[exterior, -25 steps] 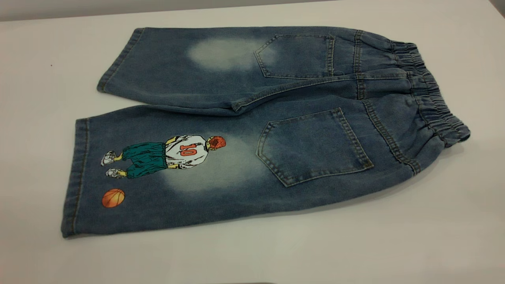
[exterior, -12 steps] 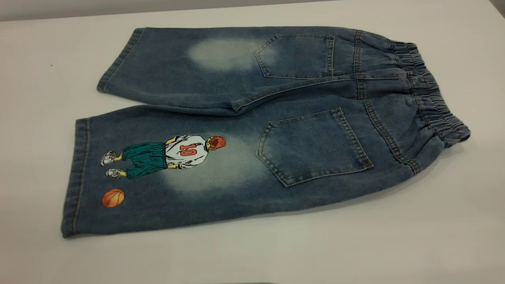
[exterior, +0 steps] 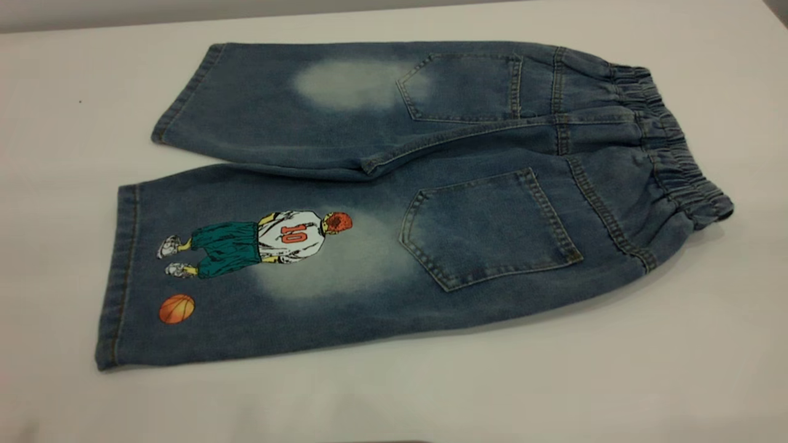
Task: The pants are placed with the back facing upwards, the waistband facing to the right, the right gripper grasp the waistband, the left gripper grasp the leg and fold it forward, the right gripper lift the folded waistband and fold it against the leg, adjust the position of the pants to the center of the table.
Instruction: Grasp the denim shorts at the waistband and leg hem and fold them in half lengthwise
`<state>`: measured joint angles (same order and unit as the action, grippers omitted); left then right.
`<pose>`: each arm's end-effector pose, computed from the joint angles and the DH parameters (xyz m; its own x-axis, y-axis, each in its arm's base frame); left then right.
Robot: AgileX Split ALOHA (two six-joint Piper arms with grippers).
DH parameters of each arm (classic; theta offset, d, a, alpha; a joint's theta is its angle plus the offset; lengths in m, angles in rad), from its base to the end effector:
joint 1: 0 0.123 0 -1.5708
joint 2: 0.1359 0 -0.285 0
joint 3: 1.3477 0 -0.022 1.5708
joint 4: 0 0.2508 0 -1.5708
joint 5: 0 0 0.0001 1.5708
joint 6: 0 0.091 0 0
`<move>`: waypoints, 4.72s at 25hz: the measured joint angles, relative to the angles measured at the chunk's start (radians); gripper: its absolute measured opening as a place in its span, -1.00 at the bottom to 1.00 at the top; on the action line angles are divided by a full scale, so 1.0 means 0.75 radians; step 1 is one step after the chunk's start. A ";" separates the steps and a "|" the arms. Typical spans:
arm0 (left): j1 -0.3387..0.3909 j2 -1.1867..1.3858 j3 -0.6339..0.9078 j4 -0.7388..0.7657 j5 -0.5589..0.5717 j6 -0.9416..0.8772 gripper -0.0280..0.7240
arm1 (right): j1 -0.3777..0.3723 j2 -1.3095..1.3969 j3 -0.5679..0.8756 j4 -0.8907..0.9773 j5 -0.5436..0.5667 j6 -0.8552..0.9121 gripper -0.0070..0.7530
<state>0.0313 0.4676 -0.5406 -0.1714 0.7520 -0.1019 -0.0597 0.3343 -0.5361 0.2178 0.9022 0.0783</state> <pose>0.0850 -0.0080 0.2965 -0.5521 -0.2416 -0.7980 -0.0601 0.9662 -0.2509 0.0548 0.0122 0.2939 -0.5691 0.2443 -0.7851 0.0414 0.9622 0.2694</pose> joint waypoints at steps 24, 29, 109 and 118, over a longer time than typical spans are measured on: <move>0.000 0.924 0.000 -1.169 -0.493 1.415 0.41 | 0.000 1.589 0.000 1.330 -0.521 -1.137 0.46; 0.000 0.924 0.000 -1.367 -0.480 1.646 0.41 | 0.000 1.772 -0.002 1.566 -0.566 -1.350 0.46; 0.000 1.975 -0.029 -0.847 -0.526 0.990 0.19 | 0.000 2.226 -0.144 2.012 -0.735 -1.925 -0.88; 0.000 2.026 -0.038 -0.859 -0.504 0.997 -0.24 | 0.000 2.226 -0.144 2.012 -0.735 -1.936 -0.88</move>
<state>0.0313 1.9874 -0.5690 -0.8159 0.3739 0.6458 -0.0597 2.0038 -0.6443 1.7270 0.3512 -1.3735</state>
